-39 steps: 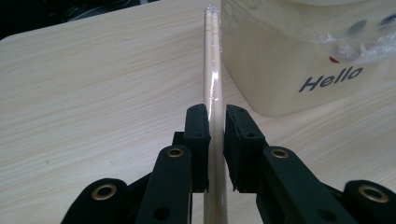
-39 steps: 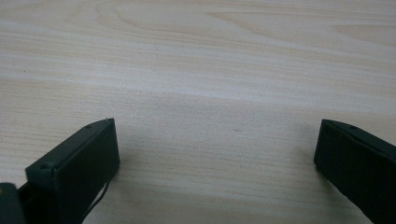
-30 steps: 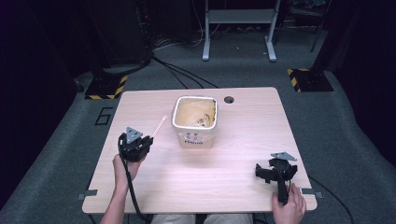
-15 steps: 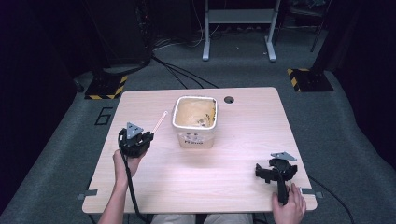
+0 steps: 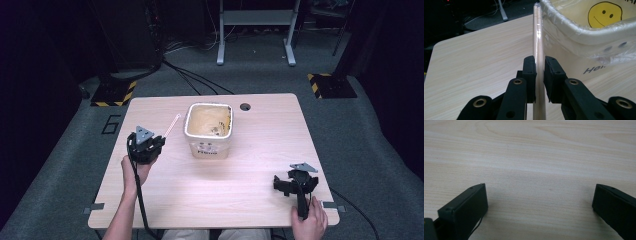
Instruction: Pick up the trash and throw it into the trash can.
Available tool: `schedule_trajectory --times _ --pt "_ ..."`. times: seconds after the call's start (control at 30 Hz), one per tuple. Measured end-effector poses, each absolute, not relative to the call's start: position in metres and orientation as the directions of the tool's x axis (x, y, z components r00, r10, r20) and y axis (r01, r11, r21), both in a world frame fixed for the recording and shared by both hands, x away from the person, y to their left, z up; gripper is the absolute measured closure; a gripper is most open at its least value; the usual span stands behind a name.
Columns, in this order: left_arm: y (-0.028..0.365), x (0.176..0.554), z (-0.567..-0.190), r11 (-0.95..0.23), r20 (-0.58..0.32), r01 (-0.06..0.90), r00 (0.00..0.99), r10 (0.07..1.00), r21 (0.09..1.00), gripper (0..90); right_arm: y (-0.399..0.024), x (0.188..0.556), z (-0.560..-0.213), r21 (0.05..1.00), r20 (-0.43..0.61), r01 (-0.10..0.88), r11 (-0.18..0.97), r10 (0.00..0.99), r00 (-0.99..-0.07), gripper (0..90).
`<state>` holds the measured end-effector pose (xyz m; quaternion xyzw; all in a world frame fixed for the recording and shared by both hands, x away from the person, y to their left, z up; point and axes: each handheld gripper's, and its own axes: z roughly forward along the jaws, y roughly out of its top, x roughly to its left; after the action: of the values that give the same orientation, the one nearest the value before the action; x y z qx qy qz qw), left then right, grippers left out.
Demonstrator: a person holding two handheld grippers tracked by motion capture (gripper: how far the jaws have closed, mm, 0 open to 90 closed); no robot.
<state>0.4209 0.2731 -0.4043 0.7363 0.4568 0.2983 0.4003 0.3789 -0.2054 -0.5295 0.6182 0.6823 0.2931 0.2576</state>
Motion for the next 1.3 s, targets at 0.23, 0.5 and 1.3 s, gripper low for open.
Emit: schedule_trajectory --times 0.23,0.5,1.3 --pt "0.27 0.424 -0.399 -0.267 0.078 0.426 0.411 0.908 0.864 79.4 -0.205 0.379 -0.529 0.718 0.011 0.693 0.064 0.995 -0.103 0.0" --pt "0.266 0.43 -0.394 -0.266 0.073 0.423 0.419 0.905 0.866 79.4 -0.205 0.379 -0.529 0.718 0.011 0.693 0.064 0.995 -0.103 0.0" --pt "0.249 0.445 -0.378 -0.284 0.084 0.397 0.45 0.889 0.873 79.3 -0.205 0.379 -0.529 0.718 0.011 0.693 0.064 0.995 -0.103 0.0"
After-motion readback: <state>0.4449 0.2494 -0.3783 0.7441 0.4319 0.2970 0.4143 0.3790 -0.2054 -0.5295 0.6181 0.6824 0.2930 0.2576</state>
